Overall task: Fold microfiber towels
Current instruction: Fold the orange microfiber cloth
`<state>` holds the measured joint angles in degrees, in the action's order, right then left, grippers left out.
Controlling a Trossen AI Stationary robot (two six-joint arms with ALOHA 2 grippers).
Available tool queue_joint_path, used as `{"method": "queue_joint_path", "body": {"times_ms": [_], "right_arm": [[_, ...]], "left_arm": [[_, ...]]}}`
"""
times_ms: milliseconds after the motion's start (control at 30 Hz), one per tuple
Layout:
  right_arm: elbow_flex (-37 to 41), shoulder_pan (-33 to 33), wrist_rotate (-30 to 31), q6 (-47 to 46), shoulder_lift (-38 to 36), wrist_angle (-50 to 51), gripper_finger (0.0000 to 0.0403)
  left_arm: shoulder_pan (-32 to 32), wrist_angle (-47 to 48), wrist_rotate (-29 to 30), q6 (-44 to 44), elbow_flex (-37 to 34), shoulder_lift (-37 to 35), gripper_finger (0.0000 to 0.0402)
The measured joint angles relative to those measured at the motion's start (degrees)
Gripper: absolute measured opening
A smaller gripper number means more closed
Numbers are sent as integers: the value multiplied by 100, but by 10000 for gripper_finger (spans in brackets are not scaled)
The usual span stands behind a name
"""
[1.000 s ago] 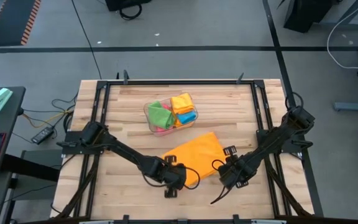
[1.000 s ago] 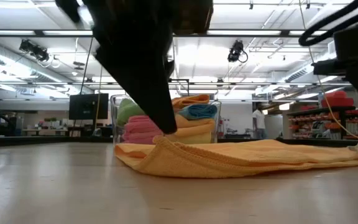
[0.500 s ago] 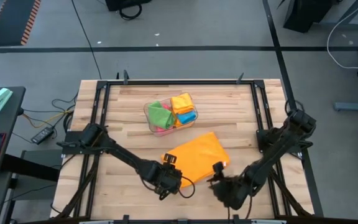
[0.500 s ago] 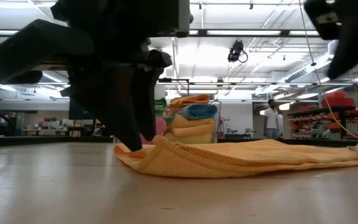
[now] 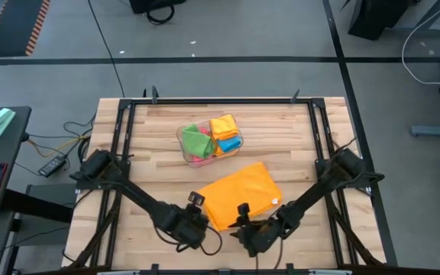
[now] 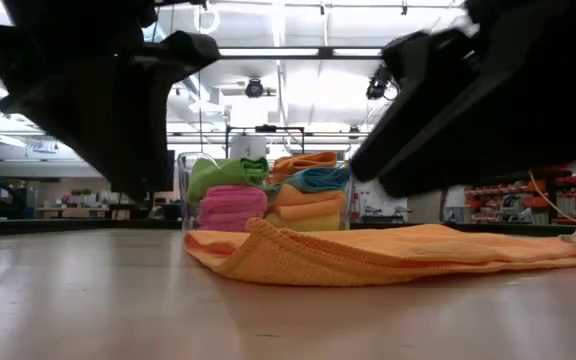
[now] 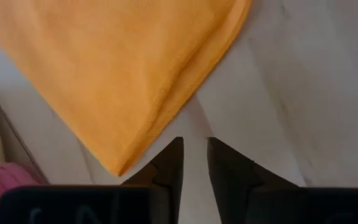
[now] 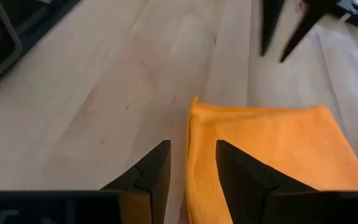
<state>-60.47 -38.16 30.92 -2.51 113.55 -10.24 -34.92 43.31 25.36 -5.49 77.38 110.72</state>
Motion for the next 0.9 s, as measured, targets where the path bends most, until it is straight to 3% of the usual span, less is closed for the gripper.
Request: {"method": "queue_joint_path", "body": {"times_ms": [267,500,600,733,800,900], "right_arm": [[-1012,353,-61,318,863,173,136],[-1138,537,-438,-177,969,506,130],[-1132,526,-474,-307,969,742,109],[-1143,488,-623,-568,954,949,52],[-1139,428,-649,-544,911,1063,20],[-1110,242,-380,-672,691,1416,9]], "left_arm": [[31,-1502,12,213,-1423,-711,58],[-9,-2212,-33,-5,-2163,-1201,59],[-28,-2277,-33,-4,-2213,-1257,55],[4,-2496,-26,59,-2207,-1225,55],[19,-2569,23,64,-2211,-1216,64],[3,-2969,39,149,-2203,-1169,91]]}}
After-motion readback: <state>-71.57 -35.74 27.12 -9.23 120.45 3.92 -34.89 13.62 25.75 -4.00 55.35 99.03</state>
